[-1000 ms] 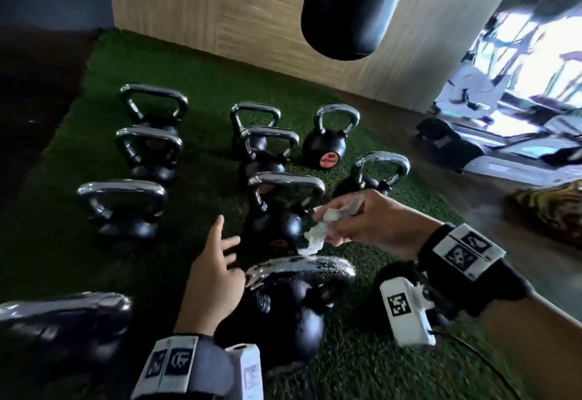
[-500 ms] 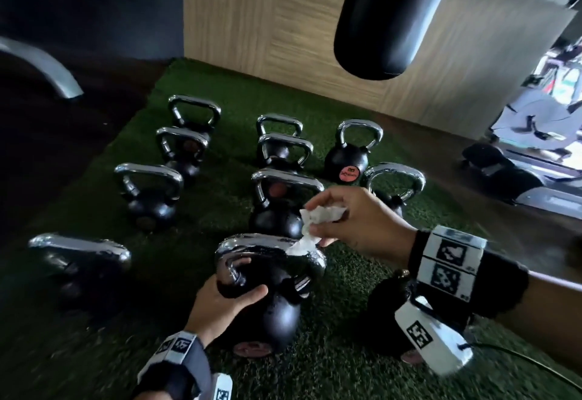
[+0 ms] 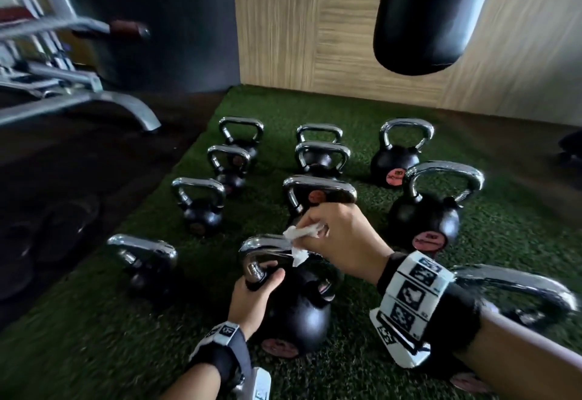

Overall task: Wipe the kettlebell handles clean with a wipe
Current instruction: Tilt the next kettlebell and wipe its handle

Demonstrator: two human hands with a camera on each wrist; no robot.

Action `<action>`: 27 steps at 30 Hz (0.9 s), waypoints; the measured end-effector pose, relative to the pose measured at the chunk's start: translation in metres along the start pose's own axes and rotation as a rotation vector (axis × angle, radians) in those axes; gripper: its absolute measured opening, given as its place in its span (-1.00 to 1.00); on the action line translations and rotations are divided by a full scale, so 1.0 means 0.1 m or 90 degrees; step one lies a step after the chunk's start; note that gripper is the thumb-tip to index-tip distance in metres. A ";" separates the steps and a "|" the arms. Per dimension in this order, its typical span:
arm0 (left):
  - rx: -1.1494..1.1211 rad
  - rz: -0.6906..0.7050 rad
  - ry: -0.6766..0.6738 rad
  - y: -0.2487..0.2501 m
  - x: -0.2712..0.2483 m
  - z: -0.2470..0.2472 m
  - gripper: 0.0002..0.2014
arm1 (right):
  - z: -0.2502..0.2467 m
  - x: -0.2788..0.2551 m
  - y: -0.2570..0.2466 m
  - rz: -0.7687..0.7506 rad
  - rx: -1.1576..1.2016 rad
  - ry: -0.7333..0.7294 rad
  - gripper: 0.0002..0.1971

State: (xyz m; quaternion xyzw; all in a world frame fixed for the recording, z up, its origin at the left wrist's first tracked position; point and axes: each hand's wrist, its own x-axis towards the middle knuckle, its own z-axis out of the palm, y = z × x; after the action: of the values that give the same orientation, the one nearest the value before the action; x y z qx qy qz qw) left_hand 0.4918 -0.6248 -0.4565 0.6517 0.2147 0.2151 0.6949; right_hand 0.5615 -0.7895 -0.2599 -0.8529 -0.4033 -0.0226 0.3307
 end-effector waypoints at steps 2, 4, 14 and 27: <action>0.006 0.006 0.002 0.01 0.00 0.00 -0.84 | 0.06 -0.08 0.03 -0.030 -0.003 0.035 -0.81; 0.009 0.008 -0.004 -0.01 0.01 0.00 -0.84 | 0.11 -0.15 0.05 -0.059 -0.028 0.042 -0.77; -0.022 0.030 0.012 -0.10 0.03 0.00 -0.87 | 0.06 -0.18 -0.12 -0.119 -0.183 -0.051 -0.81; -0.079 0.042 0.006 -0.11 0.02 0.03 -0.84 | -0.06 -0.35 0.07 0.088 -0.138 -0.009 -0.74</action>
State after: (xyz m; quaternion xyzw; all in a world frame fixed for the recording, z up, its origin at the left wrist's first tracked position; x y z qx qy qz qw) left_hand 0.4950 -0.6270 -0.4672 0.6132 0.1826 0.2535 0.7255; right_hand 0.5439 -0.8199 -0.2695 -0.9095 -0.3412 -0.0371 0.2346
